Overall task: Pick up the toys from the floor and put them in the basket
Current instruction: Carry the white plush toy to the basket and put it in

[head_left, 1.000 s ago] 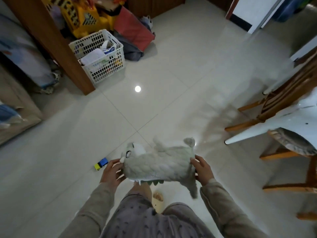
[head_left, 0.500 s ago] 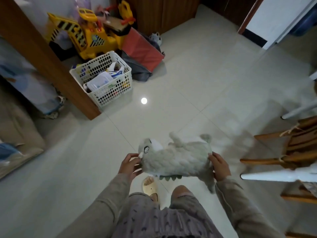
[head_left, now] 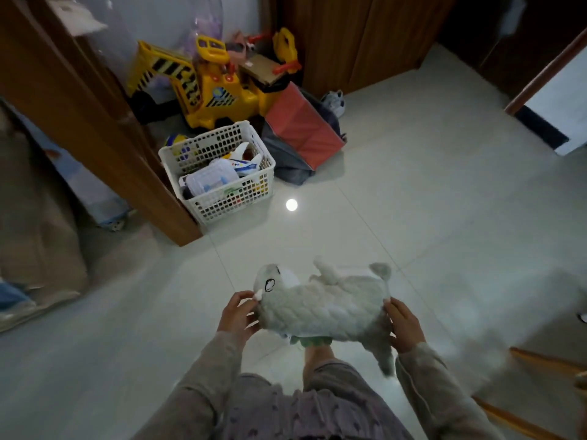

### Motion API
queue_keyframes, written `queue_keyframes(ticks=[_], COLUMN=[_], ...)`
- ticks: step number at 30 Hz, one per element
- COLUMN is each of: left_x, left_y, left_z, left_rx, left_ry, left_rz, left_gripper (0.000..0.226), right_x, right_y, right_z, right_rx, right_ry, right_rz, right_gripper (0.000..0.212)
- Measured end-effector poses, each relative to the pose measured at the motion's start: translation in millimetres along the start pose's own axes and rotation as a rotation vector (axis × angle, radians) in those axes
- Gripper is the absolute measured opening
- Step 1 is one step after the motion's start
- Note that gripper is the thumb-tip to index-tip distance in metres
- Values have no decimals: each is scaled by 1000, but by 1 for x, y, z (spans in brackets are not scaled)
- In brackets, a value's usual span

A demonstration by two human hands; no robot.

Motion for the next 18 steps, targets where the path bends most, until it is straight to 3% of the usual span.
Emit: queue_keyframes(ticks=[9,18], left_x=[-50,-109], left_y=[23,7], left_z=[-65,-125], left_rx=[-227,-405], left_ry=[-11,49], left_rz=[126,253], left_gripper=[21,25], right_x=[162,263], right_y=[71,163], right_z=[-75,-106], right_rx=[197,328], right_ry=[-62,-99], right_rz=[305,425], right_gripper=[30,28])
Point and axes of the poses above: each hand's wrist, its own z-axis away from the middle knuckle, its own y-axis out of the palm, x = y × z, the point moved 3 cm from there along -z, towards the middle knuckle, and after that the axes turned 13 degrees about y, right-handed, at the moved point
